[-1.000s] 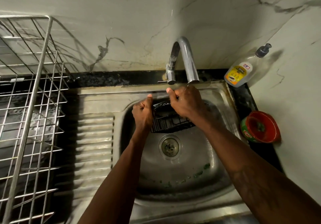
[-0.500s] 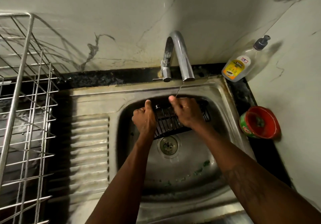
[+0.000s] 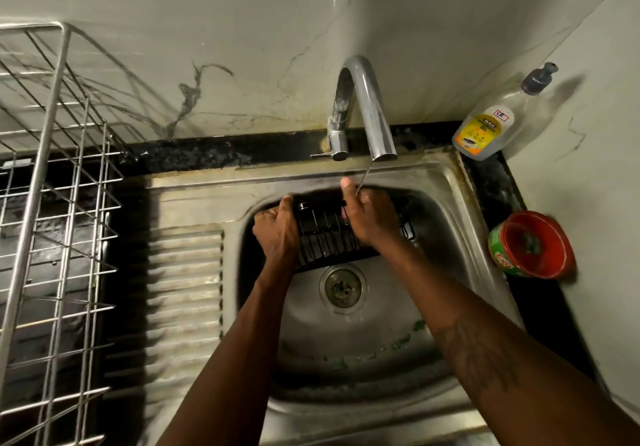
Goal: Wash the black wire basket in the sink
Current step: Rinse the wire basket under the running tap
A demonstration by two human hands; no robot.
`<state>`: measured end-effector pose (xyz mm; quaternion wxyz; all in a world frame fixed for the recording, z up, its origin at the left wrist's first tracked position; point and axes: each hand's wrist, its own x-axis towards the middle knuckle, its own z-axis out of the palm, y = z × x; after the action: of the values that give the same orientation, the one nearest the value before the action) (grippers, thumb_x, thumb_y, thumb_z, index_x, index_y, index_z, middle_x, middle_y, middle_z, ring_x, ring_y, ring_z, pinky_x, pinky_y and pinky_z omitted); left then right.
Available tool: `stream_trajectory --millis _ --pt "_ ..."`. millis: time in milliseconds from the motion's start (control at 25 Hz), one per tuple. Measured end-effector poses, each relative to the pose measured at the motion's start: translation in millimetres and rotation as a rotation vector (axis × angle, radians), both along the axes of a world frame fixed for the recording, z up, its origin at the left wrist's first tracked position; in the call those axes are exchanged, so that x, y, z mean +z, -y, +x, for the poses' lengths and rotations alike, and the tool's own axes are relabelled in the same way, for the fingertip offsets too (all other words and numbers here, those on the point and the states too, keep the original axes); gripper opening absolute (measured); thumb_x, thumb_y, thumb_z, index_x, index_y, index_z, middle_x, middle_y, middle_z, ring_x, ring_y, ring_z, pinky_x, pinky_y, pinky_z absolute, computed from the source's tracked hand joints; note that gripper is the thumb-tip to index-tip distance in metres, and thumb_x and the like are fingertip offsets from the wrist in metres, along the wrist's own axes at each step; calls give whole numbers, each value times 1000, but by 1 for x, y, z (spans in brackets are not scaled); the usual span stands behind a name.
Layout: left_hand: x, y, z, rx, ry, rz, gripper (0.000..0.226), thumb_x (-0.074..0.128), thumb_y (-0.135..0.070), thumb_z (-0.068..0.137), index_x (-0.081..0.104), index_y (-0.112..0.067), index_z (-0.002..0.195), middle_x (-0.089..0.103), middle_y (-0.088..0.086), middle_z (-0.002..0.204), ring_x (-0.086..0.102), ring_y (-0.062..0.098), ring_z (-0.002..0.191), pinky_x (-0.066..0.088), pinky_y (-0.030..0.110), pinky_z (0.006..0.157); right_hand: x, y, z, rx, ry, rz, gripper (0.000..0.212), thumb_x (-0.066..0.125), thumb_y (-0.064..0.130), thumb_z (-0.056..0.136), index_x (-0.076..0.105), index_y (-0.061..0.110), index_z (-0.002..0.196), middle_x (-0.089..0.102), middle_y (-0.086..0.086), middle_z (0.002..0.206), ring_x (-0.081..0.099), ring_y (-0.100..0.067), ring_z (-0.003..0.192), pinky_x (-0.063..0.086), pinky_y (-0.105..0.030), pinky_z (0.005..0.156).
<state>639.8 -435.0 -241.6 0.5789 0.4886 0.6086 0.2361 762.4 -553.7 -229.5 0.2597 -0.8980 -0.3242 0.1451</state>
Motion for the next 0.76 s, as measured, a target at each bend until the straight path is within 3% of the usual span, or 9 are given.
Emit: stream_trajectory --millis 80,160,280,400,480,560,680,760 --pt "1 2 0 -36 14 5 37 74 -36 92 60 -8 71 57 -2 64 52 9 56 54 35 68 -8 11 20 -120 -9 -184 83 17 68 101 71 12 72 72 -8 78 66 -23 76 48 -34 77" --pt "2 3 -1 -41 -1 5 38 71 -32 95 57 -10 67 52 -4 62 46 8 55 50 34 65 -16 17 33 -197 -13 -288 86 15 67 102 75 12 75 74 -12 86 66 -28 85 44 -34 81" --pt "-3 0 -1 28 -2 -50 44 68 -33 96 64 11 96 54 -2 72 47 9 62 55 44 76 -17 -8 13 -256 21 -222 98 -3 70 98 73 14 72 74 -6 80 69 -26 86 49 -40 91" --pt "0 -1 -2 -5 -1 -39 40 63 -27 99 59 -5 65 56 -3 63 49 12 58 46 31 56 5 -44 -53 -10 129 -132 81 5 61 103 72 19 84 74 2 93 62 -18 97 37 -44 102" --pt "-3 -3 -6 -18 -13 -41 41 60 -27 99 60 -13 60 63 -1 63 59 17 63 48 29 61 20 -49 -71 149 217 -54 61 18 58 104 69 26 97 72 4 106 59 -20 104 35 -46 102" --pt "-4 -2 -12 10 -2 -40 42 64 -28 96 55 -11 59 60 0 63 55 17 61 45 33 62 16 -34 -51 230 181 -68 65 15 60 104 71 26 98 72 0 102 61 -22 103 36 -45 98" --pt "-12 -2 -17 -26 2 -22 44 67 -28 96 46 -13 60 47 0 59 41 11 54 39 29 58 -8 14 8 -54 71 -255 86 9 67 102 75 15 83 72 -12 88 66 -28 92 42 -38 86" --pt "-9 1 -13 -56 10 23 41 68 -27 96 51 -13 62 50 -1 61 44 7 54 43 25 56 -15 34 29 -236 4 -357 83 16 64 103 75 7 99 70 -22 109 64 -35 107 44 -40 95"
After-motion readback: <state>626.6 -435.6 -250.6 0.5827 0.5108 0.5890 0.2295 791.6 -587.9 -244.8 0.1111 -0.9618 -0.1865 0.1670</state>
